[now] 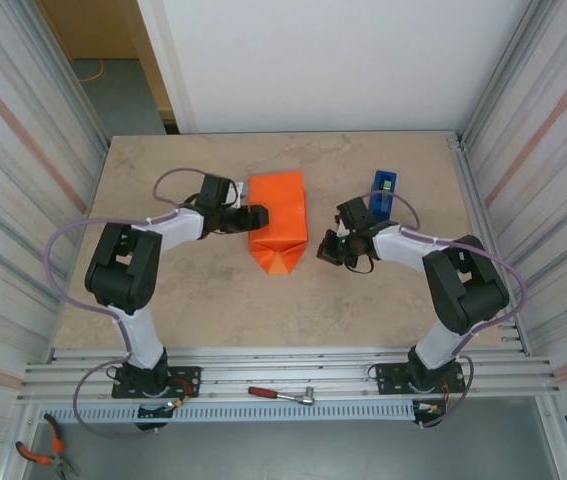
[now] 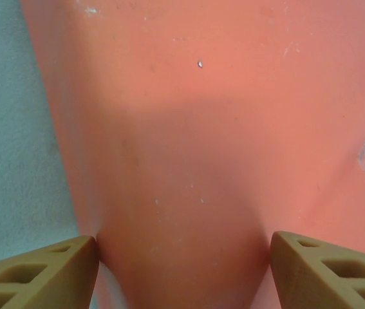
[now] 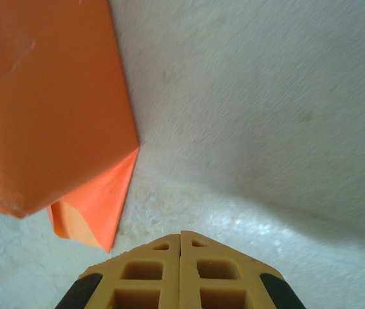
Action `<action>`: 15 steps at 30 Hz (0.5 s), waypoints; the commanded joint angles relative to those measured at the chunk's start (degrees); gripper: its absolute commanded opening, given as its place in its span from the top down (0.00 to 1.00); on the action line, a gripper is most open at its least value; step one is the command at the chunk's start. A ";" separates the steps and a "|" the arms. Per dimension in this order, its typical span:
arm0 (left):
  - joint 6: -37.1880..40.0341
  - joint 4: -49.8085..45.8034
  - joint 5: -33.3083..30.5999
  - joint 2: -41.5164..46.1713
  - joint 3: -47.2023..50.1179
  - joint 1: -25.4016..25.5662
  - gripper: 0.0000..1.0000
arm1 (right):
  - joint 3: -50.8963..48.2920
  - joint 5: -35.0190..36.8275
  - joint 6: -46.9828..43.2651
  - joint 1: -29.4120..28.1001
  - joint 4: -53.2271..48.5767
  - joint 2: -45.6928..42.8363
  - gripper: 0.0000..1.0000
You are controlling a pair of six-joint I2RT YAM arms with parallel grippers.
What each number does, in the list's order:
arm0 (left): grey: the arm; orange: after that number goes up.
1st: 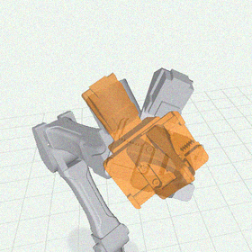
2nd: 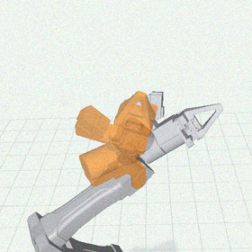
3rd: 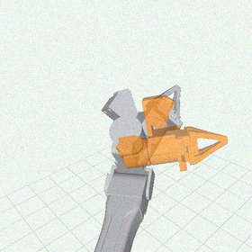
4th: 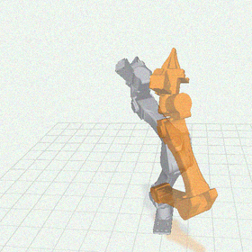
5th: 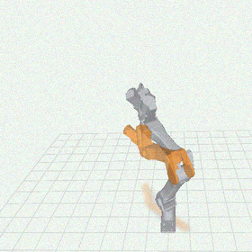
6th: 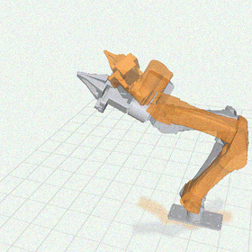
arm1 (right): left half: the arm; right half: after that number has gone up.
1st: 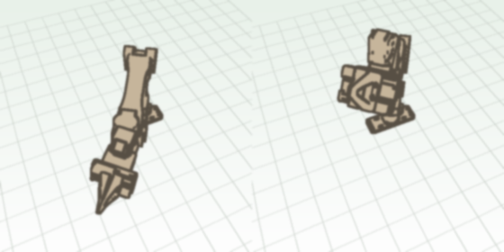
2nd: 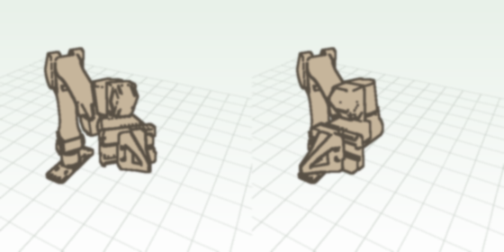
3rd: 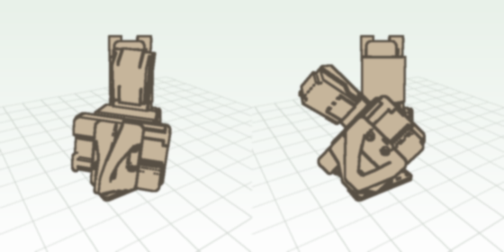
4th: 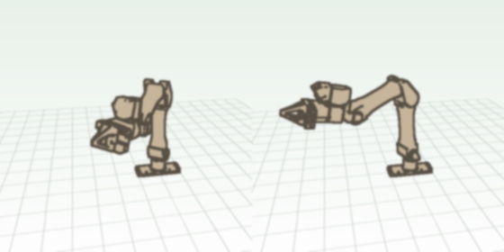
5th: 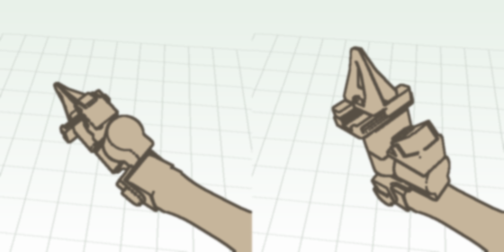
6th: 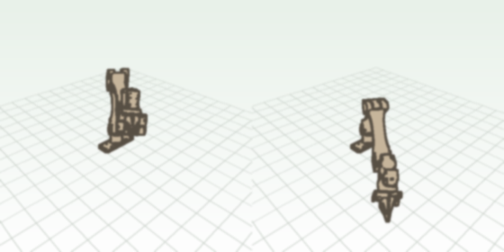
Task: Wrap the gift box in paper
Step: Fold the wrapping paper for the gift box.
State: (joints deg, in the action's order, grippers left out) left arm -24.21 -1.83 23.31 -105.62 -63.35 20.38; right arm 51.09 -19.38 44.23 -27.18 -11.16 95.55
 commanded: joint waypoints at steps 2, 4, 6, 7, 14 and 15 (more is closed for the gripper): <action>0.14 0.33 -2.41 5.31 1.51 -2.25 0.27 | -1.38 0.56 -1.58 -3.39 -0.75 -2.26 1.00; 0.10 -0.34 -3.42 8.28 2.26 -3.48 0.26 | -1.92 1.34 -1.06 -4.64 0.19 -2.73 1.00; 1.06 -2.23 -4.46 11.76 3.14 -3.85 0.25 | -2.40 1.92 -0.43 -5.54 1.51 -2.74 1.00; 1.71 -3.24 -4.66 13.62 3.99 -3.78 0.25 | -2.56 2.13 -0.12 -5.85 2.13 -2.57 1.00; 0.12 -1.26 -4.15 24.67 16.66 1.16 0.74 | -2.53 2.82 2.54 -6.80 6.84 0.14 1.00; -0.45 -0.28 -4.64 25.31 18.39 2.62 0.83 | -2.51 2.87 3.07 -6.83 7.45 0.56 1.00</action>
State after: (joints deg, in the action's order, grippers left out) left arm -24.27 -2.57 19.44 -81.78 -49.15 20.01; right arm 49.21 -17.63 45.06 -33.54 -6.39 94.67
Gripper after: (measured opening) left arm 0.221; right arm 0.061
